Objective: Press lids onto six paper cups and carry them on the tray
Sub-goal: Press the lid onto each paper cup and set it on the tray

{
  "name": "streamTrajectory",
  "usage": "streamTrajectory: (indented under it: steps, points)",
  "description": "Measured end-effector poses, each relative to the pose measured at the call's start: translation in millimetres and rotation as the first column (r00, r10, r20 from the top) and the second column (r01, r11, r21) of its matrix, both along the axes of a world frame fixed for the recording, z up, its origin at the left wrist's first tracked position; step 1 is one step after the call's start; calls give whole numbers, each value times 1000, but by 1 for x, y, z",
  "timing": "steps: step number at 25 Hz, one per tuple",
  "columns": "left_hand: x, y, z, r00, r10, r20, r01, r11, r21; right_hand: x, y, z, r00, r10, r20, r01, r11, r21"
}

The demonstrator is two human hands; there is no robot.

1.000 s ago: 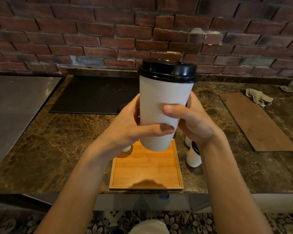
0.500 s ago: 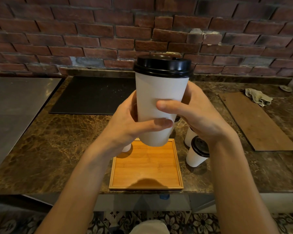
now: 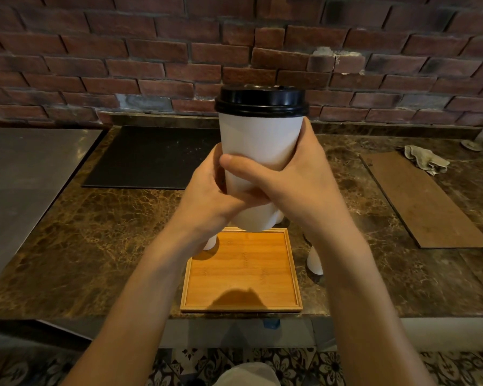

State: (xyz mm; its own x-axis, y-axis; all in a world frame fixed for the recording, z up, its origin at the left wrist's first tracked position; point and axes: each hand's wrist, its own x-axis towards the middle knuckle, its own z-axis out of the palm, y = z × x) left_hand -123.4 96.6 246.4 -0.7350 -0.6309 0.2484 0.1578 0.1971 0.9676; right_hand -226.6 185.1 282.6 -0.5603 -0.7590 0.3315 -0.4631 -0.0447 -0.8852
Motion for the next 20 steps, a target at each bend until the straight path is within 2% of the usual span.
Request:
streamTrajectory:
  steps: [3, 8, 20]
  points:
    - [1, -1, -2, 1000, -6, 2, 6, 1000, 11, 6, -2, -2, 997, -73, -31, 73, 997, -7]
    - [3, -2, -3, 1000, -8, 26, 8, 1000, 8, 6, 0, 2, 997, -74, -30, 74, 997, 20]
    - [5, -3, 4, 996, -84, 33, 84, 996, -1, -4, 4, 7, 996, 55, 76, -56, 998, 11]
